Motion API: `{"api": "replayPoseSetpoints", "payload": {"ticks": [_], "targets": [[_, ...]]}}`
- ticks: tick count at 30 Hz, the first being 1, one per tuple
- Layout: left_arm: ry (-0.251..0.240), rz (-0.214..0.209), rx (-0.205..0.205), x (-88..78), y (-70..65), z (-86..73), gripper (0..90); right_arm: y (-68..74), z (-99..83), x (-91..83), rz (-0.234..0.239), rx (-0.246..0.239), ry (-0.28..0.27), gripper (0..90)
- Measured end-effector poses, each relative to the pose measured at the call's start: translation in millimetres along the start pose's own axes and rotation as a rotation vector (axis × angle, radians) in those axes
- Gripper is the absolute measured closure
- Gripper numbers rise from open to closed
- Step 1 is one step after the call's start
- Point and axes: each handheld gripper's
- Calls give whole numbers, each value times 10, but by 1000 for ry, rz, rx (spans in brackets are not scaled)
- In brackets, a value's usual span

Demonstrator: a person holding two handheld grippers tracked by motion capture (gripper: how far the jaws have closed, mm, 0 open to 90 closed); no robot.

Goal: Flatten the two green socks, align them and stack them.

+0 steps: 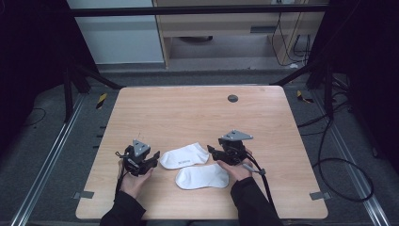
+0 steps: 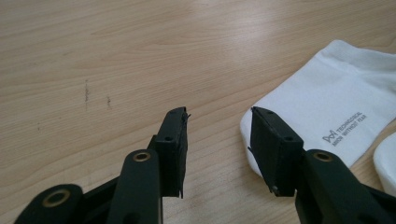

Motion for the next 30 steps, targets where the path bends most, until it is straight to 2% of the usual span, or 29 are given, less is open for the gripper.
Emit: {"api": "replayPoseSetpoints", "payload": {"ticks": [7, 17, 27, 30], "targets": [[2, -3, -5, 31, -1, -22, 563, -43, 59, 205, -13, 8, 34, 450], [29, -23, 20, 87, -94, -41, 615, -69, 78, 370, -12, 18, 66, 496], [52, -55, 39, 131, -147, -68, 635, -14, -36, 522, 6, -14, 157, 558], [69, -58, 49, 157, -172, -79, 667, 4, -72, 571, 8, -27, 187, 581]]}}
Point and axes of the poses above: each handheld gripper's, and its own axes: x roughly forward along the jaws, z roughly out of its top, y roughly to its left, and after that the axes turned 11 degrees about z, right-handed
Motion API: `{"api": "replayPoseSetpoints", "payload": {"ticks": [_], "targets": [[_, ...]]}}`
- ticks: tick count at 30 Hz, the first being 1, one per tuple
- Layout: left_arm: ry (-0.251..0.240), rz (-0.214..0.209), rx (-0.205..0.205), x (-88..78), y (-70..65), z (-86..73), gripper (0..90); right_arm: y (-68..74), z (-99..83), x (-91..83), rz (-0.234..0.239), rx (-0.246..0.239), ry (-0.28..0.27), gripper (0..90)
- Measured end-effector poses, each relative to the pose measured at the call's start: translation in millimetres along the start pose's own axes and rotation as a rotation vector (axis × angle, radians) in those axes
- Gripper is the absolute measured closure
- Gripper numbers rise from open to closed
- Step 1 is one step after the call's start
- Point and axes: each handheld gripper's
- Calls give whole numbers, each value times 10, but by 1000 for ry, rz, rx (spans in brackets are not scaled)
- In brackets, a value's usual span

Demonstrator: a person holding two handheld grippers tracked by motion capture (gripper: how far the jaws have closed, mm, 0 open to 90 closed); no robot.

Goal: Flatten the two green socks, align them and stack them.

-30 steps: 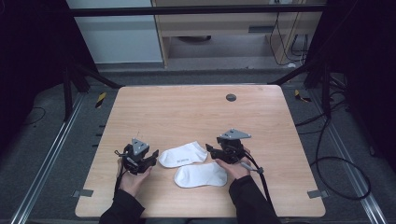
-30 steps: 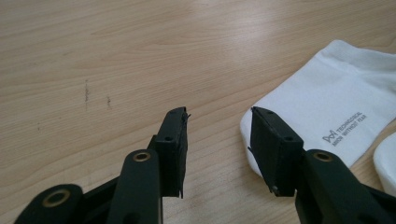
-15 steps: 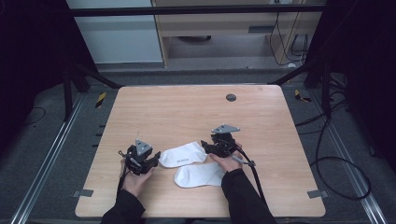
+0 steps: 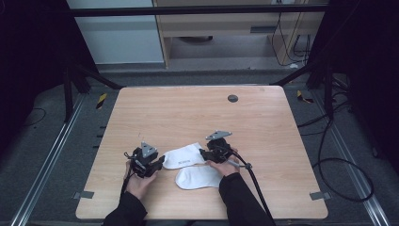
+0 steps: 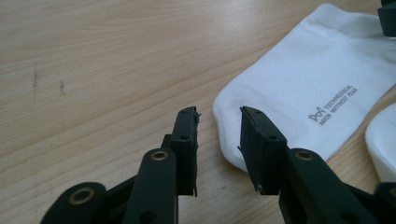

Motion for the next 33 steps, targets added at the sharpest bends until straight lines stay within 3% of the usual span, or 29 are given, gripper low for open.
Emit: {"api": "replayPoseSetpoints", "payload": {"ticks": [3, 9, 15, 18, 26, 33], "targets": [[18, -4, 8, 29, -30, -2, 699, 0, -21, 30, -10, -15, 20, 600], [51, -7, 26, 79, -87, -2, 765, -17, -46, 47, -9, 2, 53, 695], [70, 1, 31, 98, -107, 5, 869, -1, -55, 50, -7, 8, 48, 847], [73, 1, 28, 100, -106, 14, 885, 10, -51, 42, 3, 11, 48, 858], [0, -1, 15, -27, -102, 84, 888, 7, -34, -76, 16, 15, -21, 861], [-78, -29, -14, -223, -95, 175, 889, 21, 8, -316, 31, -1, -84, 860]]}}
Point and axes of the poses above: each handheld gripper's, and its own axes: x roughly forward along the jaws, z roughly out of its top, y roughly to its left, and after that the axes turned 11 degrees about z, right-handed
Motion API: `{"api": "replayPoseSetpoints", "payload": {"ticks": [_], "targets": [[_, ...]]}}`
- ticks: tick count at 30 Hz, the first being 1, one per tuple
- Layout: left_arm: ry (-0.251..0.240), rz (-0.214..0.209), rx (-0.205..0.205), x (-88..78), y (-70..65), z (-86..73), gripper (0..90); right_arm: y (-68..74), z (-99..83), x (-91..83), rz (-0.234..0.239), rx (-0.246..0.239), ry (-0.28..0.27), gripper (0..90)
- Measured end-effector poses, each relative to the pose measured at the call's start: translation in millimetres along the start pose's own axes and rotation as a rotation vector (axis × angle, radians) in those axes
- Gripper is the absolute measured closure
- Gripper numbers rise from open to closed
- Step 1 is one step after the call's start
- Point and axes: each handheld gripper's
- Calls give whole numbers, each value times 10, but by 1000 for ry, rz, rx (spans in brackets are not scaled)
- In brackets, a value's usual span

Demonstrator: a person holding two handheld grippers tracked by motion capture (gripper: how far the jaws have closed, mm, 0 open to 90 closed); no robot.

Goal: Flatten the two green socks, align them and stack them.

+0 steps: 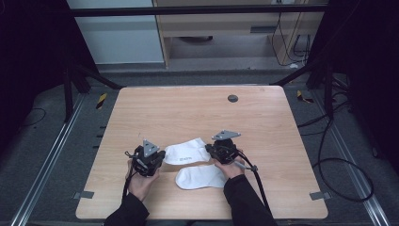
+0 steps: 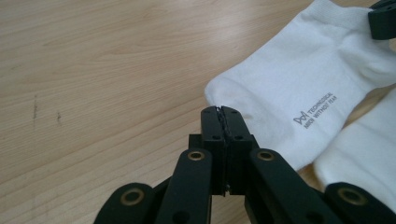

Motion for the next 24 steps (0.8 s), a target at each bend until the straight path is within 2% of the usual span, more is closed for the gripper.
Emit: {"api": "replayPoseSetpoints", "payload": {"ticks": [3, 10, 14, 24], "targets": [[-17, -23, 4, -74, -51, 30, 889, 17, 9, -111, 5, -8, -10, 860], [-26, -74, 45, -188, -245, 39, 889, 70, -46, -400, 15, -26, -12, 860], [-20, -101, 60, -235, -342, 5, 889, 88, -139, -542, 12, -14, -11, 860], [2, -130, 102, -332, -561, -105, 889, 158, -412, -775, 19, 10, 10, 859]]}}
Point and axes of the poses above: each handheld gripper's, and its own axes: x roughly forward along the jaws, z roughly out of its top, y roughly to its left, and after that the axes turned 11 degrees about z, right-handed
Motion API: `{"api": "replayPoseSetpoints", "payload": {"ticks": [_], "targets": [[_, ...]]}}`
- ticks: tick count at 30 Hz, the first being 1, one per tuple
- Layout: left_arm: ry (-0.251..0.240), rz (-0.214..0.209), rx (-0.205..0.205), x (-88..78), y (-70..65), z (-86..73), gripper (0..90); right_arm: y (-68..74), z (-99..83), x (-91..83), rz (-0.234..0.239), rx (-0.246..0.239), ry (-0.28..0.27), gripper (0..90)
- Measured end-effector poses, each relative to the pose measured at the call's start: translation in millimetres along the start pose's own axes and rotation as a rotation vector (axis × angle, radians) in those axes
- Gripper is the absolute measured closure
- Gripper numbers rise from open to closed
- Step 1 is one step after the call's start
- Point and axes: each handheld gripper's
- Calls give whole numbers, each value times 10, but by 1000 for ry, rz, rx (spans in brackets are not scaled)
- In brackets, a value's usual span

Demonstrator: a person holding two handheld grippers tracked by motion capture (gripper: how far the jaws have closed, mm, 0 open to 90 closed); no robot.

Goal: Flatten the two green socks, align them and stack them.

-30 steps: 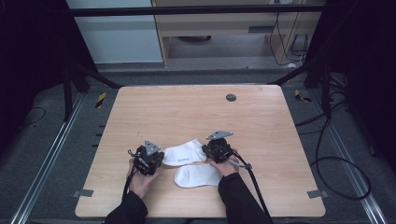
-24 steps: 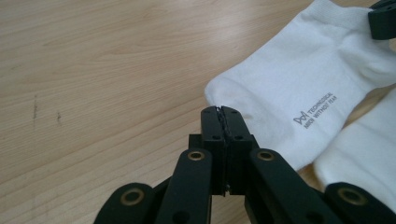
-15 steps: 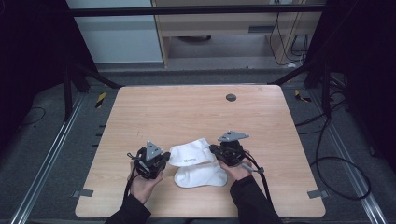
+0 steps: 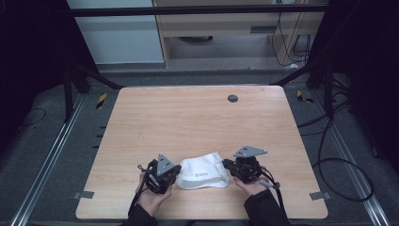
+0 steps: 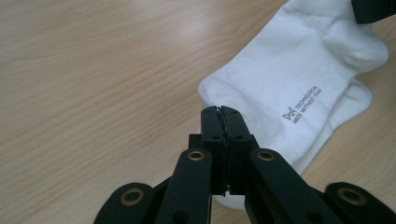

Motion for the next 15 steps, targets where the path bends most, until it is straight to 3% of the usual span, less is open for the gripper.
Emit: {"api": "replayPoseSetpoints", "payload": {"ticks": [6, 15], "targets": [[39, -7, 25, 45, -72, -69, 889, 36, -115, 31, 16, 18, 23, 859], [86, -5, 27, 147, -59, -120, 889, 12, -167, 113, 12, 33, 56, 857]]}}
Point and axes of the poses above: each handheld gripper's, and its own axes: x roughly forward along the jaws, z roughly out of its top, y roughly to its left, and after that the axes turned 11 degrees about z, right-handed
